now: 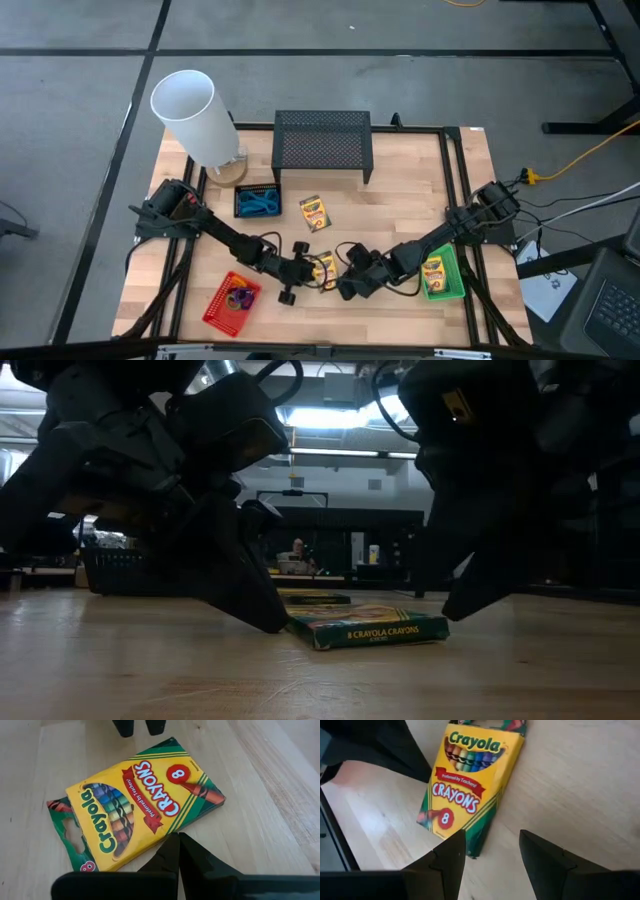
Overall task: Pick & Place Office Desk Supplies
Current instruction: Put the bottom crayon box into the green bin
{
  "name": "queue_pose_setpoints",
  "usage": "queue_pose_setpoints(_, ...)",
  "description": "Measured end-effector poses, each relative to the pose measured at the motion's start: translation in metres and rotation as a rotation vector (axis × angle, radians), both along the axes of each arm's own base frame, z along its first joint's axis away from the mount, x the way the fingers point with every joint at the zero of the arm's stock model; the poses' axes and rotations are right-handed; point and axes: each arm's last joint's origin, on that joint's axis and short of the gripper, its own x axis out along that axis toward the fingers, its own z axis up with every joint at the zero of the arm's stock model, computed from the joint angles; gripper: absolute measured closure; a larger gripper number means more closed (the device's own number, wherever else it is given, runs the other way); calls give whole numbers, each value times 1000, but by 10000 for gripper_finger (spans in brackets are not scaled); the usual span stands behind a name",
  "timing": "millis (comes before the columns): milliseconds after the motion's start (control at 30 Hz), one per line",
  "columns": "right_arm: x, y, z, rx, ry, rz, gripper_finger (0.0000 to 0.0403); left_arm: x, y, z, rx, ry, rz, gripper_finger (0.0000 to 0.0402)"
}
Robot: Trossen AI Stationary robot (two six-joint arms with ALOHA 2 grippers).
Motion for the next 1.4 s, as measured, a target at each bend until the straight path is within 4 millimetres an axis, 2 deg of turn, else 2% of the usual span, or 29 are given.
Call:
queue_pose_setpoints(433, -6, 9, 0, 1, -12, -14, 215, 15, 38, 1, -41, -10, 73, 400)
queue_pose_setpoints(867, -10, 11, -1, 32, -36, -186, 215, 15, 40, 1, -38, 3, 48, 399)
queue_pose_setpoints(1067, -6, 14, -11, 73, -45, -220, 217, 16, 45, 1, -46, 5, 51, 400)
queue_pose_setpoints(1400, 4, 11, -25, 92, -70, -262, 259, 17, 42, 3, -68, -20, 30, 400)
